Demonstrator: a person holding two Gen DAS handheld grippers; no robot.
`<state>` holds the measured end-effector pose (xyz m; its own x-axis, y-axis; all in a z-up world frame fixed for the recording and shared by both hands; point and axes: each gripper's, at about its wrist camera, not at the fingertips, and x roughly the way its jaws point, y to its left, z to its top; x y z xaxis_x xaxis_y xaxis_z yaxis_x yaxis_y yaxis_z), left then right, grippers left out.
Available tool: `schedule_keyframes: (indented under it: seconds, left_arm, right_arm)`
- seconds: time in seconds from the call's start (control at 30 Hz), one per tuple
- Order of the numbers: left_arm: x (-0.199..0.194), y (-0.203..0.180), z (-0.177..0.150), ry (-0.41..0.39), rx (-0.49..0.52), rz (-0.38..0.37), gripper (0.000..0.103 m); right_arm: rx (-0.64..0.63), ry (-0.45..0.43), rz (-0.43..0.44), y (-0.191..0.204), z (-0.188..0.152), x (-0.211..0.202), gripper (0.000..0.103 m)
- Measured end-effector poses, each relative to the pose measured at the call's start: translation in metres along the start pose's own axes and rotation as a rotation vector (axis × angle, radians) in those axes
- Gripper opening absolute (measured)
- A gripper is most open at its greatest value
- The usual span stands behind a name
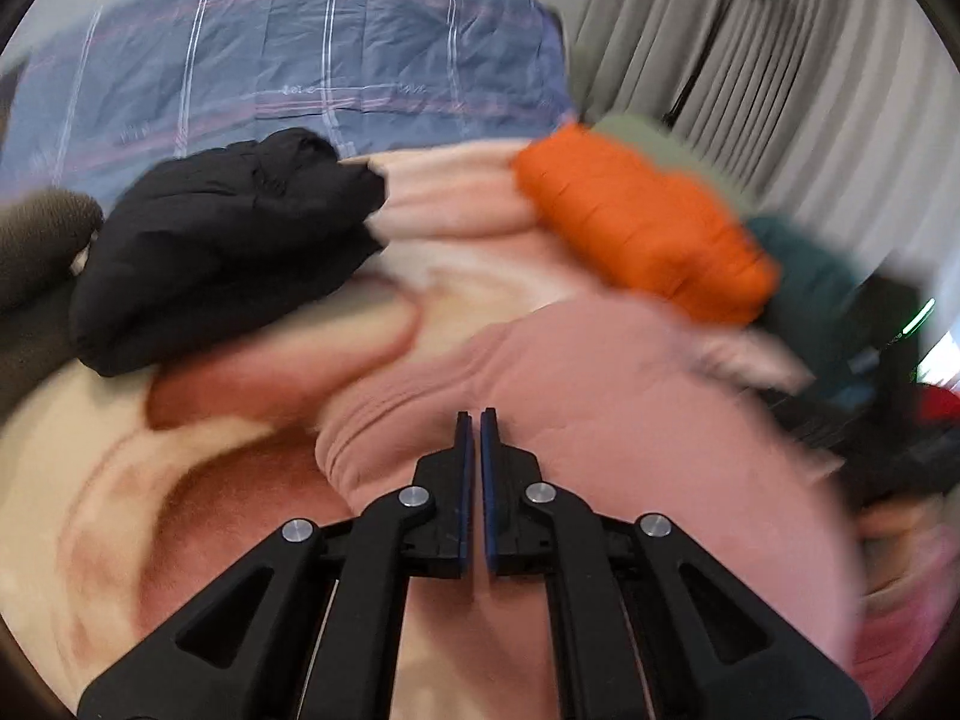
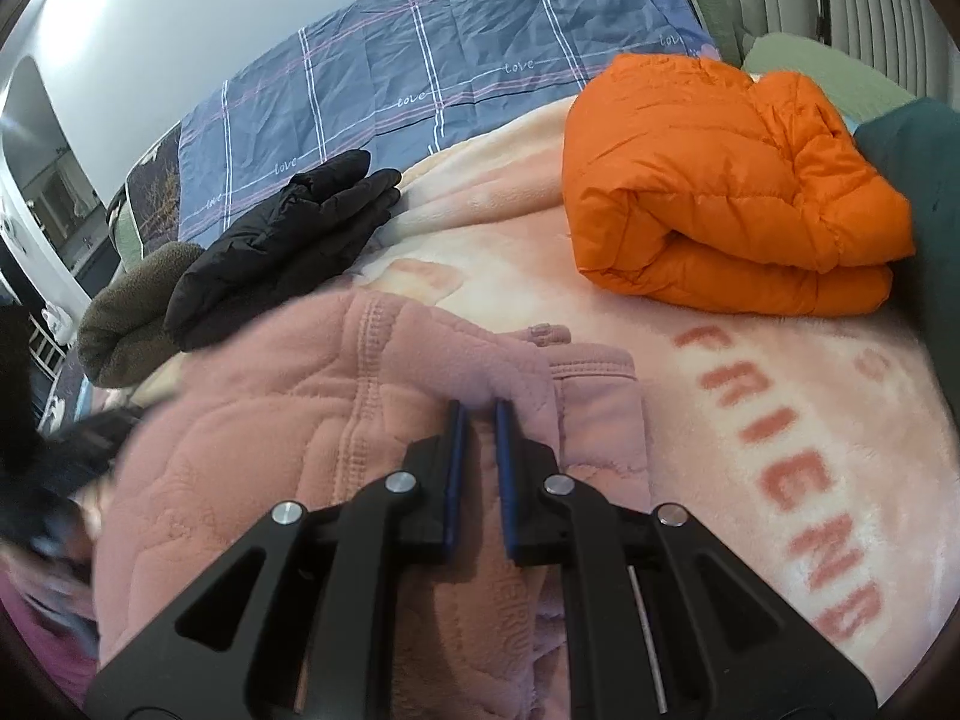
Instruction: Fold large clothes
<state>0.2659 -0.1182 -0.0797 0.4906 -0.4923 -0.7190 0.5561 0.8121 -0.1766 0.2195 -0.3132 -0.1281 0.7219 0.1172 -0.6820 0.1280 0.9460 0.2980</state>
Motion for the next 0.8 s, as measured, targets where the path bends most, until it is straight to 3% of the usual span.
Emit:
schedule_keyframes:
  seconds: [0.13, 0.2, 0.3, 0.37, 0.43, 0.53, 0.67, 0.8]
  left_arm:
    - [0.015, 0.022, -0.002, 0.036, -0.097, -0.044, 0.004]
    - [0.007, 0.021, -0.003, 0.03, -0.083, -0.032, 0.004]
    - [-0.025, 0.015, 0.001, -0.011, -0.088, 0.005, 0.004]
    - [-0.061, 0.004, -0.005, -0.051, -0.077, -0.009, 0.005]
    - [-0.092, -0.011, -0.024, -0.079, -0.016, -0.038, 0.016]
    - [-0.13, -0.041, -0.07, -0.093, 0.086, -0.051, 0.053]
    - [-0.161, -0.076, -0.142, -0.059, 0.176, -0.076, 0.065]
    - [-0.153, -0.1, -0.166, -0.03, 0.243, -0.01, 0.067]
  right_arm:
    - [-0.026, -0.002, -0.04, 0.008, 0.001, 0.002, 0.009]
    - [-0.029, -0.005, -0.038, 0.009, 0.001, 0.001, 0.009]
    - [-0.039, -0.01, -0.052, 0.008, 0.0, -0.001, 0.009]
    - [-0.031, -0.007, -0.044, 0.005, 0.001, -0.001, 0.009]
    - [-0.03, -0.003, -0.041, 0.005, 0.001, -0.001, 0.009]
    - [-0.033, -0.002, -0.044, 0.006, 0.002, -0.001, 0.009]
    - [-0.033, -0.002, -0.044, 0.006, 0.002, -0.001, 0.009]
    - [-0.035, -0.002, -0.047, 0.006, 0.002, -0.001, 0.009]
